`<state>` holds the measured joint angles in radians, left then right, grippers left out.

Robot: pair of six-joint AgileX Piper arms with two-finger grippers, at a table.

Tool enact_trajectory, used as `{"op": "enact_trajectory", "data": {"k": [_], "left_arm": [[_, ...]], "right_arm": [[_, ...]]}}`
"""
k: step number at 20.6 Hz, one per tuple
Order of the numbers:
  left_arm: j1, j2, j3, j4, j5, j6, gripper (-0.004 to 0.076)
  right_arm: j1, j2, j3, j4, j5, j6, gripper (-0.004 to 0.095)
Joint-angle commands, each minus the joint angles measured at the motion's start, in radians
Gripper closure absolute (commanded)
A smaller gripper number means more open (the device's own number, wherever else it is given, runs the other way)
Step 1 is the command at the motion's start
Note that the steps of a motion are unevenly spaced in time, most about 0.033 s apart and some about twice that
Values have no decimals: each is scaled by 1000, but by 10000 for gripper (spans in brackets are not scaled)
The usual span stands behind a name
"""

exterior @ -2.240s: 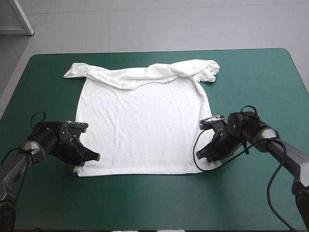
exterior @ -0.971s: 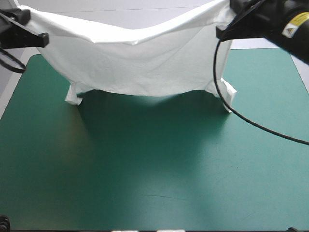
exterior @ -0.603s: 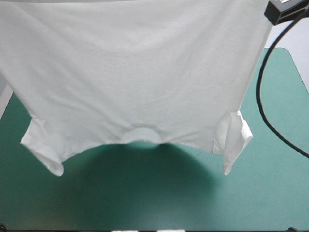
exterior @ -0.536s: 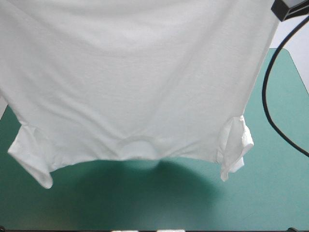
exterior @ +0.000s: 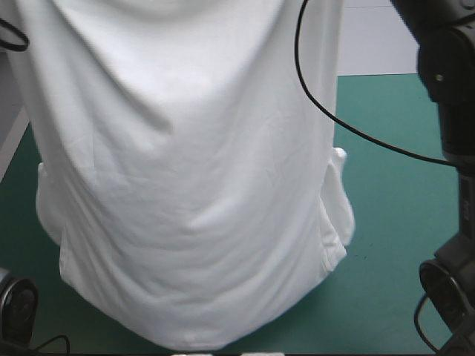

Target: Fold the cloth

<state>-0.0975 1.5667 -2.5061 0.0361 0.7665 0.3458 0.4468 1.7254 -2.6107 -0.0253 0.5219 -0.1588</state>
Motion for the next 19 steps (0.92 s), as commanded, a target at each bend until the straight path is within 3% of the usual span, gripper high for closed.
{"op": "enact_trajectory", "data": {"k": [1, 4, 6, 10, 14, 19], "left_arm": [[-5, 27, -15, 3, -166, -2, 705], [-5, 48, -15, 3, -225, -2, 705], [-5, 55, -17, 3, -266, -2, 705], [-2, 74, -17, 3, -262, -2, 705], [-2, 189, -17, -7, -83, -19, 705], [-2, 358, -17, -44, 172, -27, 705]], "right_arm": [[-3, -4, -20, -13, -208, -11, 926], [-3, 1, -22, -13, -228, -11, 926], [-12, 1, -23, -75, -230, 0, 926], [-108, 12, -20, -79, -138, 131, 926], [-189, 83, -19, -3, 147, 187, 926], [-195, 253, -19, 7, 447, 187, 926]]}}
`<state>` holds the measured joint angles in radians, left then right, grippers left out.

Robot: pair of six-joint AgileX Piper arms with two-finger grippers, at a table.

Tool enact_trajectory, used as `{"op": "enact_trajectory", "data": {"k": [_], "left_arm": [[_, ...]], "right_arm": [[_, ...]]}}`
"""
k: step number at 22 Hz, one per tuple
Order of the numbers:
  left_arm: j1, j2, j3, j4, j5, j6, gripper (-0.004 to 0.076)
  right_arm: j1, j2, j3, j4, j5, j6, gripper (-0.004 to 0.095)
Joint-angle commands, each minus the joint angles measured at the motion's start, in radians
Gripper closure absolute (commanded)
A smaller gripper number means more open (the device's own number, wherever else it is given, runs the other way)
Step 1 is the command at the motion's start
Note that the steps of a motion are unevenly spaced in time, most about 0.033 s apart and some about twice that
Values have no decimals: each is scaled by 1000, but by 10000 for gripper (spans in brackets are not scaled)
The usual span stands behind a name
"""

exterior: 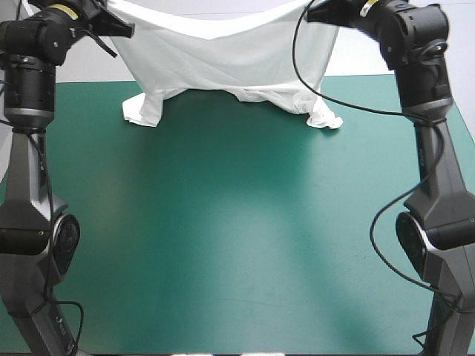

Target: Fold the cloth

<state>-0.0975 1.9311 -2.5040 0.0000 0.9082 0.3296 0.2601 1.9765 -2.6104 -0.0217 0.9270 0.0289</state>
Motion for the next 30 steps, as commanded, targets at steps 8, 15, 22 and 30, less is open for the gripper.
{"op": "enact_trajectory", "data": {"k": [8, 15, 22, 30], "left_arm": [[-2, 109, 131, 10, 369, -32, 705], [-2, -87, 625, -29, 371, -57, 705], [-2, -549, 1311, -36, 343, -108, 705], [-2, -811, 1611, -38, 378, -153, 705]], "right_arm": [[-17, 62, 136, 75, 254, -39, 925], [-17, -245, 810, 85, 254, -92, 925], [-15, -685, 1515, 141, 254, -97, 925], [-15, -1008, 1816, 282, 254, -64, 920]]}}
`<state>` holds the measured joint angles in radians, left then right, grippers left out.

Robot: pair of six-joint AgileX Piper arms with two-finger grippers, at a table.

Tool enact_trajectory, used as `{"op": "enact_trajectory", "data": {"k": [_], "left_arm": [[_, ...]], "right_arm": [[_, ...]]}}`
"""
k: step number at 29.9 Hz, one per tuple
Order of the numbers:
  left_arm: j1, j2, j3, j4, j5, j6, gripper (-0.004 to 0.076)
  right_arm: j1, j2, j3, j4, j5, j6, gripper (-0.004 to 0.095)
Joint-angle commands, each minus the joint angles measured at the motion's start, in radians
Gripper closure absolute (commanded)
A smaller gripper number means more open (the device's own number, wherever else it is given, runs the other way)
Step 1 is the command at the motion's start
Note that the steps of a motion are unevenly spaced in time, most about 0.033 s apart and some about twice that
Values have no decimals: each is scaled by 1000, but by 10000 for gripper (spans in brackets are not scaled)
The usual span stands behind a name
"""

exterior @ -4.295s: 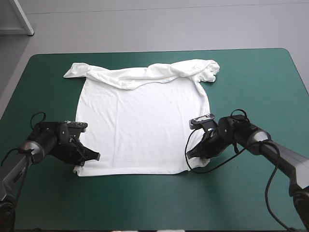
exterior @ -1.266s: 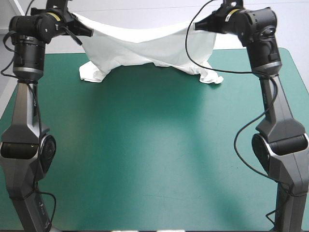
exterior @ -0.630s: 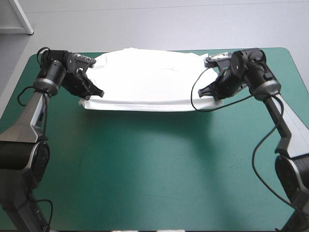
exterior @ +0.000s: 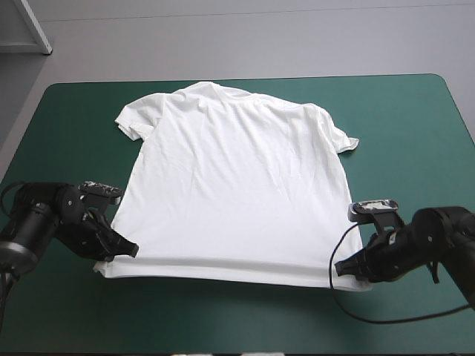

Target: Fold the cloth

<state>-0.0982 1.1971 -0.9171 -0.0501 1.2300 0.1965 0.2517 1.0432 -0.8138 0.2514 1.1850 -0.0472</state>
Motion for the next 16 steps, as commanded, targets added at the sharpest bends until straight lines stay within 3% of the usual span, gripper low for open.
{"op": "enact_trajectory", "data": {"k": [1, 8, 10, 12, 16], "left_arm": [[-2, -98, 39, 12, 56, -22, 705], [-2, -195, 83, 4, 56, -20, 699], [-2, -203, 83, 4, 56, -20, 661], [-2, -203, 83, -3, 56, -20, 589], [-2, -203, 83, -3, 56, -22, 335]], "right_arm": [[-6, -95, 35, 7, -4, 14, 920], [-6, -123, 84, 29, -4, -12, 915], [-6, -123, 94, 55, -4, -45, 857], [-6, -123, 101, 63, -4, -53, 742], [-6, -123, 102, 63, -4, -80, 333]]}}
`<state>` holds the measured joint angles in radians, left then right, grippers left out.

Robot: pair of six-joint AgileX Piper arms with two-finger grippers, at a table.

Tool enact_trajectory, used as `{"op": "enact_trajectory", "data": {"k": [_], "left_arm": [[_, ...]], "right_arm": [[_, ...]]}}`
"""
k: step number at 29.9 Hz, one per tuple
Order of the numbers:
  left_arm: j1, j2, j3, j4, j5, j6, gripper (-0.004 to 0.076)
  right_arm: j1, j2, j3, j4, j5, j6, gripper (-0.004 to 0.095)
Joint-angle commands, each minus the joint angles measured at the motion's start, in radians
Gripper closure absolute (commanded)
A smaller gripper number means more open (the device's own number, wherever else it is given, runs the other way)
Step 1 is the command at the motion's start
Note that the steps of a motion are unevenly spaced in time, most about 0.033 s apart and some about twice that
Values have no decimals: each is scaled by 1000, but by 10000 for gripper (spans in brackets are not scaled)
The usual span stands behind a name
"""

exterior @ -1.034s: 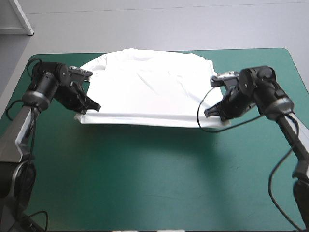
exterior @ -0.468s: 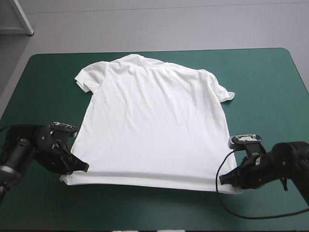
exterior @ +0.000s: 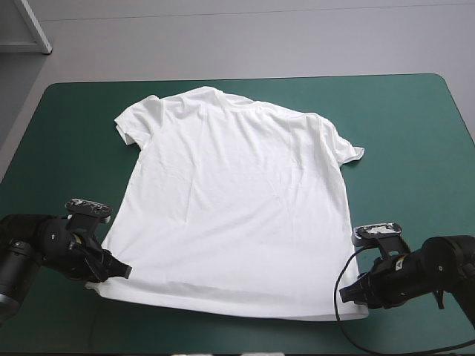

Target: Fold the cloth

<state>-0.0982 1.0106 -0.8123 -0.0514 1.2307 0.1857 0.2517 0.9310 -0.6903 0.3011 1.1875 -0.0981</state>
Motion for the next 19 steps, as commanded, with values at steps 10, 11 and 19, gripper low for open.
{"op": "enact_trajectory", "data": {"k": [10, 11, 19], "left_arm": [[-2, -16, -22, 42, -89, -31, 160], [-2, -16, -22, 51, -122, -41, 160], [-2, 127, -118, 51, -416, -45, 160]], "right_arm": [[-6, -11, -75, -68, -28, -9, 141], [-6, -11, -86, -68, -26, 0, 141], [-6, -11, -163, -68, -8, 68, 141]]}}
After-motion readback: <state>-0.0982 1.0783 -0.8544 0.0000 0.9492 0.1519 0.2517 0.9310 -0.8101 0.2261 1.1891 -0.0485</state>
